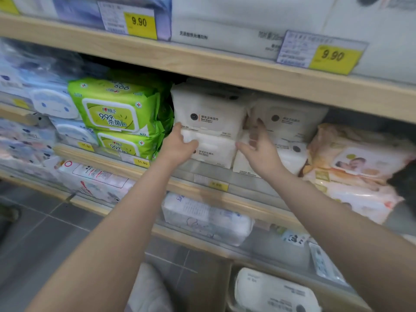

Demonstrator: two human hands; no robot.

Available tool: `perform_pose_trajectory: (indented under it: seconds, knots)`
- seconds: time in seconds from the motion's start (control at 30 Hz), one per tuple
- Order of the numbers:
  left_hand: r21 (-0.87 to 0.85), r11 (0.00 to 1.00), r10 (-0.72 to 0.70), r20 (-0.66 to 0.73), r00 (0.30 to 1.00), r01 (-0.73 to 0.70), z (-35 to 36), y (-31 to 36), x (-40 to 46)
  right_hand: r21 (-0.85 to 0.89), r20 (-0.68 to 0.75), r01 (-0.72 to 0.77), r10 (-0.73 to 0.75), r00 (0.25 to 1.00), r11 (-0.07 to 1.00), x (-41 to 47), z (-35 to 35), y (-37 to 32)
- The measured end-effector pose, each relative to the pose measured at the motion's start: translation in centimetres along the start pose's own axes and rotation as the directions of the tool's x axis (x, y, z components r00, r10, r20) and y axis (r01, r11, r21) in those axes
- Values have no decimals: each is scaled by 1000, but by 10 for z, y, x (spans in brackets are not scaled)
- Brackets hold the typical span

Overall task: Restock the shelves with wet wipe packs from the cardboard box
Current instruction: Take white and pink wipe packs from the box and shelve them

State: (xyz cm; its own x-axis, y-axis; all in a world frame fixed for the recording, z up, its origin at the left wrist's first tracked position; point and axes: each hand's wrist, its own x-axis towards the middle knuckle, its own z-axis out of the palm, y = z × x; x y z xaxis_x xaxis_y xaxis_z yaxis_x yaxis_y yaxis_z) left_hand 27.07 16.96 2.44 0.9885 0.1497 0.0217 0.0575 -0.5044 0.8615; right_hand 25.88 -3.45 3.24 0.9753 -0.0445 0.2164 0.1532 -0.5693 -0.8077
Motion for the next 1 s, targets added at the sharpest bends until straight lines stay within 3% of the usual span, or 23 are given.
perform_pose_trajectory:
  seconds: [0.23,0.43,0.6,0.73,0.83,0.9,1.0]
  knots:
    - [89,988,107,169,980,-123,36,2,-109,-250,207,47,6,978,967,-142,-71,30]
    - [73,994,51,382,923,-85,92,-37,-219,-313,352,-3,119,928,950,-257,-98,88]
    - [276,883,156,588,793,-379,110,-83,-276,-341,348,-99,223,910,935,-333,-101,112]
    - [398,815,80,642,762,-421,107,-123,-305,-363,393,-98,248,886,927,-381,-92,125]
    - [481,706,47,701,712,-520,102,-149,-315,-386,504,-6,217,836,922,-405,-71,128]
    - [525,644,6,724,690,-556,99,-157,-317,-433,608,98,210,765,896,-415,-56,131]
    - [534,627,-9,734,680,-567,100,-160,-319,-571,687,321,226,690,755,-428,-34,146]
